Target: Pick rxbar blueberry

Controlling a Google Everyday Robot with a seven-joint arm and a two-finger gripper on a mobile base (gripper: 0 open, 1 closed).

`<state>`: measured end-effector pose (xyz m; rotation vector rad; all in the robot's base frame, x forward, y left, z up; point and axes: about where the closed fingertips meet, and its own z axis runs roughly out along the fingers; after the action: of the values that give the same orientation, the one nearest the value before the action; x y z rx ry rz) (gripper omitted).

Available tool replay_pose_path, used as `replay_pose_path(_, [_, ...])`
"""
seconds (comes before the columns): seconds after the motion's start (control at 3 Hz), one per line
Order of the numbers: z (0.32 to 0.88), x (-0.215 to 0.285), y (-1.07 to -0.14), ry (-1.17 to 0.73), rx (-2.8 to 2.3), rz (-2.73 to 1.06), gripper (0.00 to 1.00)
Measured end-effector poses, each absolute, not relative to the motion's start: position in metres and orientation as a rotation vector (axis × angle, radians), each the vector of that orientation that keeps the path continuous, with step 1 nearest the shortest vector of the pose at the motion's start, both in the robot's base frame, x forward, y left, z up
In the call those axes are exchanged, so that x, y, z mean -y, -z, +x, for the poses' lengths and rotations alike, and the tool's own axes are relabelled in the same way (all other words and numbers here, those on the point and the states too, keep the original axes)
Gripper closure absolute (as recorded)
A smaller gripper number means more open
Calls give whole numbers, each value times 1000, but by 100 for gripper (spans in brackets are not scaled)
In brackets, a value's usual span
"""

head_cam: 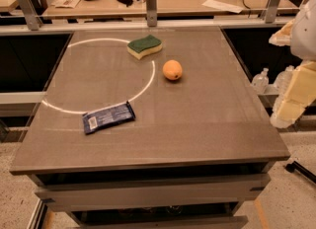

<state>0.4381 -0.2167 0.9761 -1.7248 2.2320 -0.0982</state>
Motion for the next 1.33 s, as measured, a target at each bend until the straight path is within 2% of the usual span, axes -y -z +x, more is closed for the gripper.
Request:
replay_pose_path(0.67, [439, 210, -978, 93, -2203, -1731, 0])
replay_pose_path(1.0, [440, 191, -976, 26, -2121, -1775, 0])
replay_pose_path(1.33, [443, 158, -966, -165, -2002, -1827, 0])
